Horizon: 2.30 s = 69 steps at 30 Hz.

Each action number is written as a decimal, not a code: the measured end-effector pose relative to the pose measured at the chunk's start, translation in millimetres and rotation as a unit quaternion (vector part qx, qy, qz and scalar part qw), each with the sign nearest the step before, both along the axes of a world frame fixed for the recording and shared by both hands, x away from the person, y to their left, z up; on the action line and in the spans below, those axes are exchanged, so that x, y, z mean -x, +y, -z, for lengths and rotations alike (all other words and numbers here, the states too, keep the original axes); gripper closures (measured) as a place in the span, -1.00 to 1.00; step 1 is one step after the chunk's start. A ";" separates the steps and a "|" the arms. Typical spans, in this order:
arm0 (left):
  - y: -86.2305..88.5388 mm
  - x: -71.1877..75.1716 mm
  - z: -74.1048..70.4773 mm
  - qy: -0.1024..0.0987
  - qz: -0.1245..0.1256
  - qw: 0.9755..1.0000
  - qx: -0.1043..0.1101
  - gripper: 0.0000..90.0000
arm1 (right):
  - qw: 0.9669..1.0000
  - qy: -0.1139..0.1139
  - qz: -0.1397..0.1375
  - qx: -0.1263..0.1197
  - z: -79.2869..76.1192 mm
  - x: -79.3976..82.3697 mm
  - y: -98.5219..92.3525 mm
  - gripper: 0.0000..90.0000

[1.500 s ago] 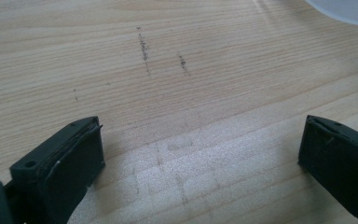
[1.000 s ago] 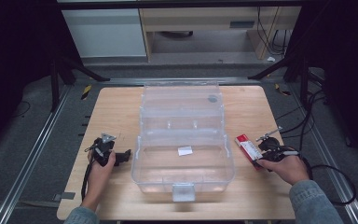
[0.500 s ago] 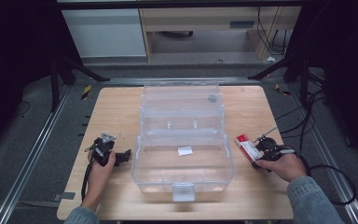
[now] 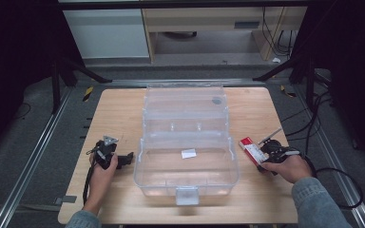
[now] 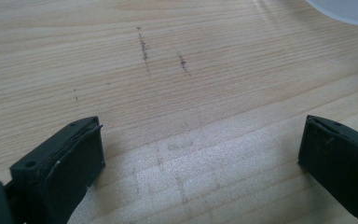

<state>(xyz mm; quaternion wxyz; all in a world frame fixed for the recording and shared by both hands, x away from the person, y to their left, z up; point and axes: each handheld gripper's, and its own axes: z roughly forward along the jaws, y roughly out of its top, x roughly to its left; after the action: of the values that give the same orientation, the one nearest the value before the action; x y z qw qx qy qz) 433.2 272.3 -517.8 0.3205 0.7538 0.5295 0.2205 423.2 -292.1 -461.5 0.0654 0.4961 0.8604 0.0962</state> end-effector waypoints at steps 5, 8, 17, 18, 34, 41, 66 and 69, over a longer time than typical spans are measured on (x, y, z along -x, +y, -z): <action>0.0 0.0 0.0 0.000 0.000 1.000 0.000 -1.00 | 1.000 0.004 -0.003 0.002 -0.3 -2.2 0.9 0.13; 0.0 0.0 0.0 0.000 0.000 1.000 0.000 -1.00 | 1.000 0.004 -0.007 0.002 -0.9 -2.3 0.8 0.14; -0.1 0.0 0.2 -0.001 0.000 1.000 0.001 -1.00 | 0.996 -0.078 -0.001 -0.040 -25.5 14.5 -12.3 0.14; -0.2 0.1 0.2 -0.001 0.000 1.000 0.001 -1.00 | 0.995 -0.086 0.000 -0.044 -29.7 16.9 -13.6 0.14; -0.2 0.5 0.2 -0.001 -0.001 1.000 0.002 -1.00 | 0.975 -0.191 -0.056 -0.094 -95.4 35.2 -6.7 0.15; 0.5 1.8 0.3 -0.001 0.000 1.000 0.002 -1.00 | 0.973 -0.198 -0.081 -0.086 -110.0 29.4 6.0 0.15; 0.7 2.3 0.1 0.000 0.000 1.000 0.000 -1.00 | 0.957 -0.200 -0.194 -0.084 -136.7 26.8 95.5 0.15; 0.7 2.4 0.1 0.000 -0.001 1.000 0.000 -1.00 | 0.954 -0.198 -0.208 -0.084 -136.7 26.4 105.9 0.14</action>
<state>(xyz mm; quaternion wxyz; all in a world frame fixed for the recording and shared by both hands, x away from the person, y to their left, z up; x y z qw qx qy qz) 430.8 273.0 -517.9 0.3204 0.7535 0.5301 0.2206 396.7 -186.2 -324.8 0.1706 0.2814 0.9031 0.2761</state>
